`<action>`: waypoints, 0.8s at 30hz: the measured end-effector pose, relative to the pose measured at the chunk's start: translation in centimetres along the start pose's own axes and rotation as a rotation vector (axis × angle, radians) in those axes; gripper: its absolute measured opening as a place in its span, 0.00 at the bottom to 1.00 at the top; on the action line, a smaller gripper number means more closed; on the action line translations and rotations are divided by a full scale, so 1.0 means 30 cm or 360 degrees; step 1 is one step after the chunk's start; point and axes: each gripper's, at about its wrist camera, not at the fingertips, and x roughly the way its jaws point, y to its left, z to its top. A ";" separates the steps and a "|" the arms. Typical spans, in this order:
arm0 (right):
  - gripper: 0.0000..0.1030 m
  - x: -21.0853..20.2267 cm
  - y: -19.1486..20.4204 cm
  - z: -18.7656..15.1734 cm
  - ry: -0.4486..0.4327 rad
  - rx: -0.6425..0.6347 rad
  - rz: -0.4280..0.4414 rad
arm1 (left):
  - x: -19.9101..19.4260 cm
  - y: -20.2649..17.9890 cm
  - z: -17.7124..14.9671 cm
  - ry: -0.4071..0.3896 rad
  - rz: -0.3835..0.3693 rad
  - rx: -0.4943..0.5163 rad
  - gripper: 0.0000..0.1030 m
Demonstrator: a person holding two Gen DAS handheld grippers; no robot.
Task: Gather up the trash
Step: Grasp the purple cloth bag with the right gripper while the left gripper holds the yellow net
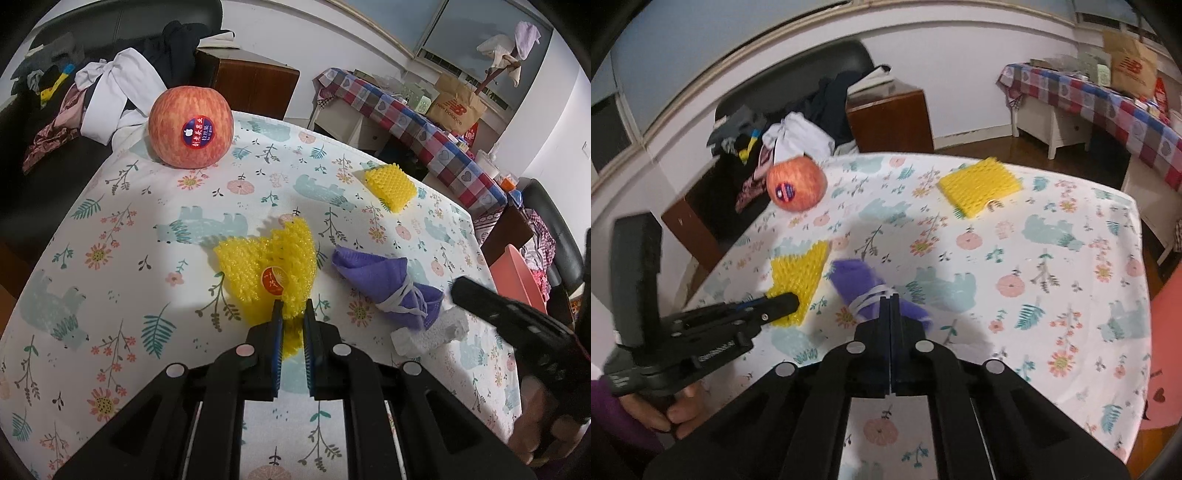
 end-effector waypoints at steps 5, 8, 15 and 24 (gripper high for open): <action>0.00 -0.039 -0.019 -0.003 0.0015 0.0026 0.0007 | 0.001 -0.001 0.000 0.0002 0.0002 0.0004 0.09; 0.01 -0.015 -0.004 -0.001 0.0070 0.0026 0.0056 | 0.002 -0.005 -0.004 0.0003 0.0005 0.0008 0.09; 0.32 0.091 0.080 0.000 0.0141 -0.0160 -0.0037 | 0.004 -0.004 -0.003 0.0004 0.0000 0.0003 0.09; 0.27 0.160 0.096 -0.009 0.0138 -0.0304 -0.0146 | 0.004 -0.002 -0.002 0.0005 -0.0006 -0.0002 0.09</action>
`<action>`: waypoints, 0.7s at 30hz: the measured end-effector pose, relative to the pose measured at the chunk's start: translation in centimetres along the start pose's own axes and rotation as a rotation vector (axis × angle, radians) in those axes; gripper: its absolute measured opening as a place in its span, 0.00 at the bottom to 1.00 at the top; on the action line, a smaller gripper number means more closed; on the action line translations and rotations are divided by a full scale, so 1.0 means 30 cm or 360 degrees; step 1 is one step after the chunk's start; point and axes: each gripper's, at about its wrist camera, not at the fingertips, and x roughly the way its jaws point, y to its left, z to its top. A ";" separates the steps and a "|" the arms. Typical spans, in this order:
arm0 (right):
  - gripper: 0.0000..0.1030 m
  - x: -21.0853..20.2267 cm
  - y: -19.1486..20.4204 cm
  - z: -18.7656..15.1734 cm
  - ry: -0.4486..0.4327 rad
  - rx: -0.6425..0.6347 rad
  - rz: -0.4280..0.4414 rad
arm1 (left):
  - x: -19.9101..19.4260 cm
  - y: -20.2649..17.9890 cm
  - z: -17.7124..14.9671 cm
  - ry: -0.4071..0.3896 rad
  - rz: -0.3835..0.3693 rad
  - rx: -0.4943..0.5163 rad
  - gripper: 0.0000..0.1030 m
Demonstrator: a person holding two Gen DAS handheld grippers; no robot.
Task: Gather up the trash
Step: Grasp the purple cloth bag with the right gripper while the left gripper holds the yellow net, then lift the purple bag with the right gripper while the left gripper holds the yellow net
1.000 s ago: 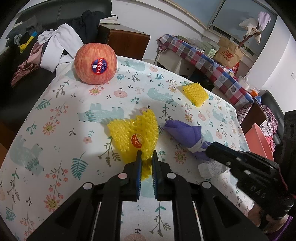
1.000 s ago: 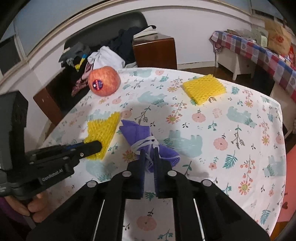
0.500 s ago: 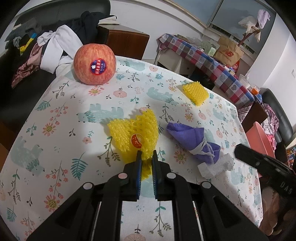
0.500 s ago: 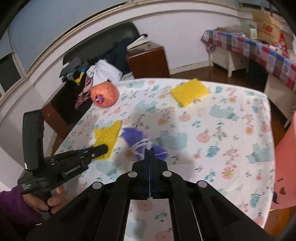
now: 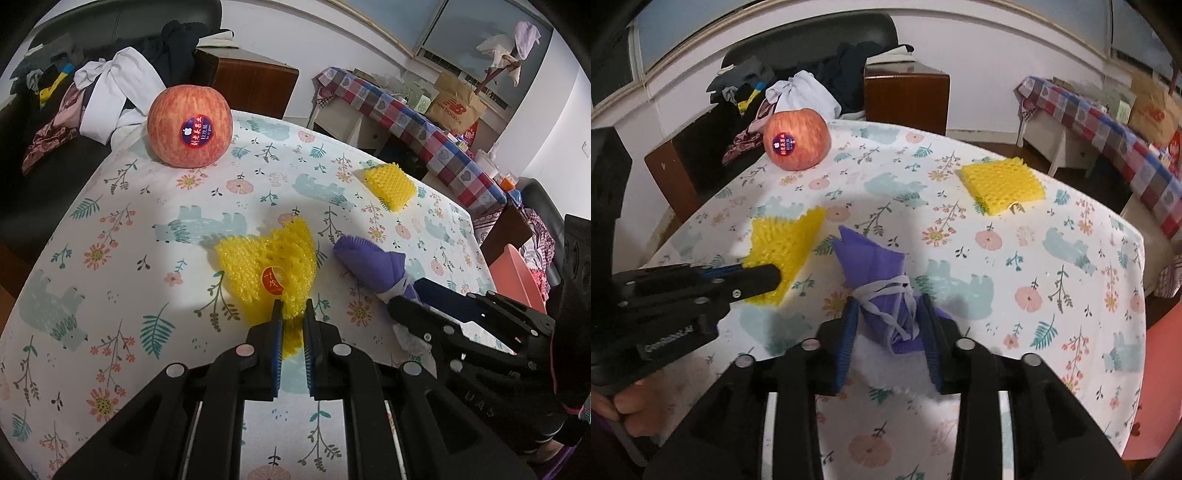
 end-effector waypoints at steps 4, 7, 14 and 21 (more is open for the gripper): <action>0.26 -0.030 -0.062 0.009 -0.0039 0.0195 0.0114 | 0.000 -0.004 -0.002 0.0000 0.0000 -0.0001 0.09; 0.26 -0.071 -0.109 0.011 -0.0081 0.0328 0.0185 | 0.000 -0.003 -0.002 0.0001 0.0002 0.0001 0.09; 0.26 -0.180 -0.194 -0.038 -0.0145 0.0481 0.0130 | 0.000 0.001 0.001 0.0001 0.0004 0.0003 0.09; 0.26 -0.246 -0.297 -0.165 -0.0114 0.0650 0.0051 | 0.000 -0.006 0.003 0.0001 0.0017 0.0016 0.09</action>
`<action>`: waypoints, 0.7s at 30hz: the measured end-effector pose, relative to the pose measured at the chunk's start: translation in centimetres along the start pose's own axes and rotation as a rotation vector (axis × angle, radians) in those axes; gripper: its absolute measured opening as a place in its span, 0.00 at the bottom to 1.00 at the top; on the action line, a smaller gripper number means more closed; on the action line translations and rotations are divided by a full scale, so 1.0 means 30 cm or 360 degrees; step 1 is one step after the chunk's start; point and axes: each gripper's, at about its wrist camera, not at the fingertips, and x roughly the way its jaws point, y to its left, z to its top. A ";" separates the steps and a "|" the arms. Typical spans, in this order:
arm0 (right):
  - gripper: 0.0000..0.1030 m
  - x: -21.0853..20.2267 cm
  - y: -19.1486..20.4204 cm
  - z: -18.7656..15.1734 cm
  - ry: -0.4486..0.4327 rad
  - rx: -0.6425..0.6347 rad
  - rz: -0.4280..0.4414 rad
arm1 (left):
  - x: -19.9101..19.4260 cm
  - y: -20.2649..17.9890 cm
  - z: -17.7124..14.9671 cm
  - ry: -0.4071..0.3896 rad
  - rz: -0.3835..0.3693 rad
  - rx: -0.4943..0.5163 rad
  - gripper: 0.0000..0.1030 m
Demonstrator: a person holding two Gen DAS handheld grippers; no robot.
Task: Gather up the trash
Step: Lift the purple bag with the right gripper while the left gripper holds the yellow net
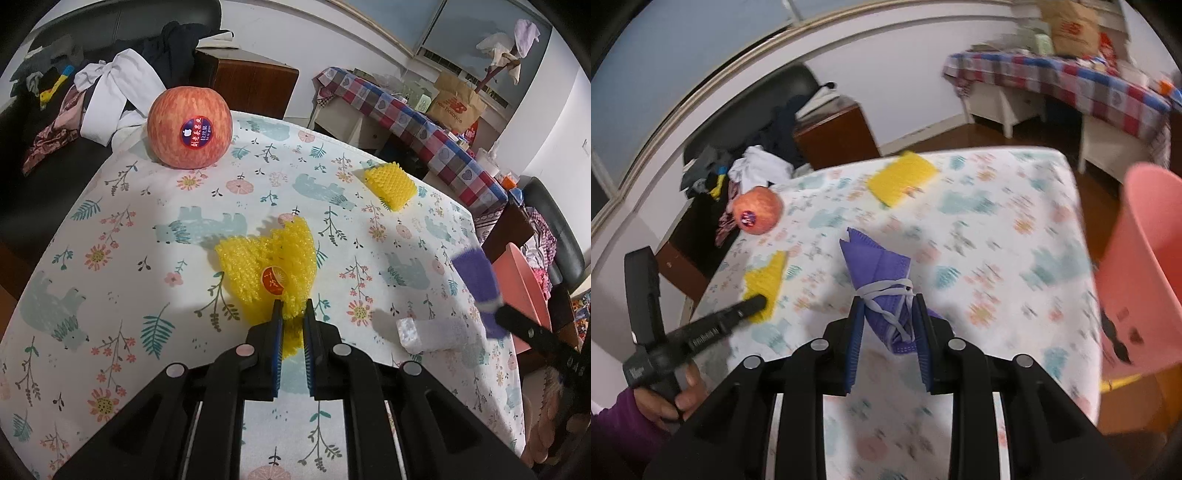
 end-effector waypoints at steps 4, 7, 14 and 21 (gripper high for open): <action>0.26 -0.035 -0.050 -0.053 0.0006 0.0071 -0.0012 | -0.001 -0.018 -0.004 0.0000 0.0026 0.0022 0.09; 0.26 -0.057 -0.071 -0.082 0.0003 0.0091 -0.0026 | -0.001 -0.026 -0.003 -0.0001 0.0041 0.0037 0.09; 0.26 -0.104 -0.138 -0.119 -0.0020 0.0151 -0.0066 | -0.025 -0.050 -0.005 -0.0040 0.0016 0.0100 0.08; 0.26 -0.138 -0.178 -0.149 -0.0049 0.0186 -0.0063 | -0.095 -0.144 0.011 -0.0097 -0.0076 0.0210 0.08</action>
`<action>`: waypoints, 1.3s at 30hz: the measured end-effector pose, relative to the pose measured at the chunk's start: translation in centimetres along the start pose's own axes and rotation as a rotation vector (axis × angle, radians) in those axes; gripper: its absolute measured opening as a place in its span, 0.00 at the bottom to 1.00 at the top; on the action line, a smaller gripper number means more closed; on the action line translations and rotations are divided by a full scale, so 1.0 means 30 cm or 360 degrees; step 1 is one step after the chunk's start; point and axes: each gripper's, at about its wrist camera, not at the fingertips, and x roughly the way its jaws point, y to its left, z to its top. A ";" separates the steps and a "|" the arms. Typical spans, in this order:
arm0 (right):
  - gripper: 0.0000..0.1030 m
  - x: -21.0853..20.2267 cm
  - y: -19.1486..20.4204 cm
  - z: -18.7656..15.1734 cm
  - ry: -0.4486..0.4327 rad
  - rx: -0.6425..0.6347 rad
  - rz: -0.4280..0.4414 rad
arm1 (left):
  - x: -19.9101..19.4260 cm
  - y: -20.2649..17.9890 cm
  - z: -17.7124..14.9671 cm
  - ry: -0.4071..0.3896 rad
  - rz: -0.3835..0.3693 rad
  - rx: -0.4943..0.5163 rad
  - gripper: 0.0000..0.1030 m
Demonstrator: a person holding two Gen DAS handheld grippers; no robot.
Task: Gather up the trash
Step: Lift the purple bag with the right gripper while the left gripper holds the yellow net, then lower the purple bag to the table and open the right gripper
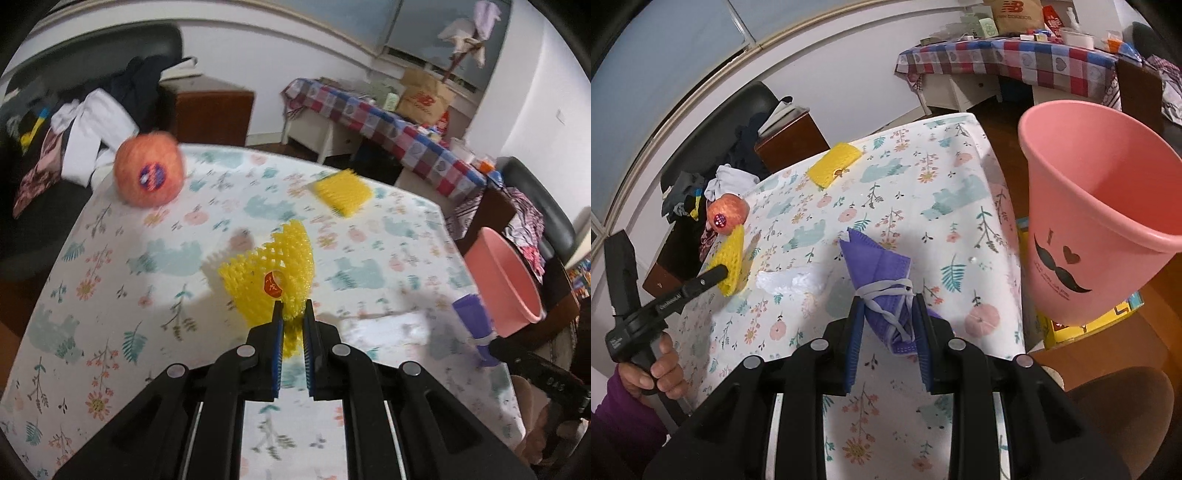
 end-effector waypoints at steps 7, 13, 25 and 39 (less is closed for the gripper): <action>0.26 -0.017 -0.030 -0.011 -0.0027 0.0030 0.0034 | -0.054 -0.077 0.020 -0.0043 -0.0076 0.0073 0.08; 0.26 -0.034 -0.066 -0.017 -0.0048 0.0065 0.0065 | -0.071 -0.133 0.014 -0.0042 -0.0106 0.0124 0.08; 0.26 -0.081 -0.109 -0.030 -0.0120 0.0098 0.0163 | -0.094 -0.272 0.021 -0.0060 -0.0176 0.0247 0.08; 0.26 -0.196 -0.204 -0.034 -0.0302 0.0180 0.0247 | -0.098 -0.473 0.020 -0.0082 -0.0237 0.0439 0.08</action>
